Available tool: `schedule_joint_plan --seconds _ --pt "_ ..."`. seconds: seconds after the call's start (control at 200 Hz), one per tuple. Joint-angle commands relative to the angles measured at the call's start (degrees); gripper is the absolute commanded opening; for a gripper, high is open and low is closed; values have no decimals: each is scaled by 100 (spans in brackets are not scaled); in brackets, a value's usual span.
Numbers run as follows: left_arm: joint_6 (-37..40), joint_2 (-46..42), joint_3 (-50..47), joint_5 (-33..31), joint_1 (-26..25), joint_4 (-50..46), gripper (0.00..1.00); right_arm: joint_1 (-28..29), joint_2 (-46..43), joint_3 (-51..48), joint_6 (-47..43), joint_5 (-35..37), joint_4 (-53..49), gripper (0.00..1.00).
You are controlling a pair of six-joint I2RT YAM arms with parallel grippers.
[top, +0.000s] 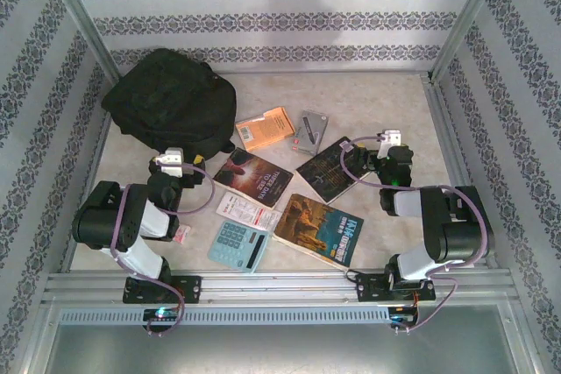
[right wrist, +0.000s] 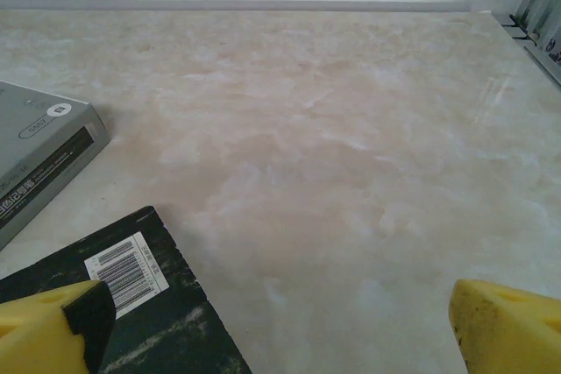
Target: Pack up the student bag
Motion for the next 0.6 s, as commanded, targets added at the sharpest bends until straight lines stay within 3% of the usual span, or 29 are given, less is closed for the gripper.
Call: schedule_joint_plan --seconds 0.0,0.1,0.205,0.595 --pt "-3 -67 -79 -54 53 216 100 68 -74 93 -69 58 36 98" --pt "120 4 -9 282 53 248 100 67 -76 90 -68 55 36 98" --pt "438 -8 -88 1144 53 300 100 68 -75 89 -69 54 40 98" --pt "455 33 -80 1098 35 352 100 68 -70 92 -60 58 36 98"
